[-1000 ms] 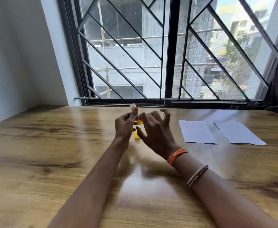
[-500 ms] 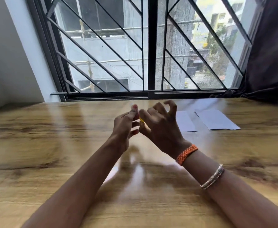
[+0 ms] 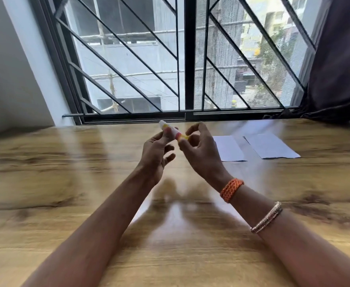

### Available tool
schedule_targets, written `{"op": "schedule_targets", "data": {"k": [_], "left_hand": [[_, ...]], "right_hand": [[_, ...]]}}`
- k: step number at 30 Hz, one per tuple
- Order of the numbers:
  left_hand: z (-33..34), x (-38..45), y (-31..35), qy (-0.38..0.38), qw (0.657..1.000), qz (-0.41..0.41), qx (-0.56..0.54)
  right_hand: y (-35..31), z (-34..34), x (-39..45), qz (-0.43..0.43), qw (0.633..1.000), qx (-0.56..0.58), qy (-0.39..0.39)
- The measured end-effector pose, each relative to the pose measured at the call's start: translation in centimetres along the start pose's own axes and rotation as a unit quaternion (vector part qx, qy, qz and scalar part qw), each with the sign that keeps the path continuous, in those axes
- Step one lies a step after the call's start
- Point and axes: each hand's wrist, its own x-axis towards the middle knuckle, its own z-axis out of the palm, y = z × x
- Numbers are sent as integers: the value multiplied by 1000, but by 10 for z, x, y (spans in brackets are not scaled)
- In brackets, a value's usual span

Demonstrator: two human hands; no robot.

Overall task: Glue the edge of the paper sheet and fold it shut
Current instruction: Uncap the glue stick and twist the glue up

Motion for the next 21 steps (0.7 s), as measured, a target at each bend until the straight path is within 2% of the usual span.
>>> {"op": "schedule_targets", "data": {"k": [2,5,8,11,12,14,17,19,21], "left_hand": [[1,-1,1,14,1000,8,13],[3,-3,3,49,999,16,18],[4,-6,4,82,996,13,25],[3,-8,6,98,994,-19,42],[3,-8,6,95,994,-30,47],[2,-9,8,81,995,-41,49],[1,-7,10,53,997,-38,42],[2,-5,10,42,998,-31,34],[2,-5,9,49,998,-25,30]], "right_hand": [[7,-1,1,-140,975,-172,23],[8,-6,3,-276,899,-335,53],[7,-11,5,-333,859,-382,75],[10,-9,4,-364,844,-386,72],[10,-9,3,-356,852,-377,65],[10,-7,3,-300,898,-319,50],[3,-7,5,-150,981,-116,34],[0,-8,8,-66,997,-15,23],[2,-8,9,-63,997,-39,13]]}}
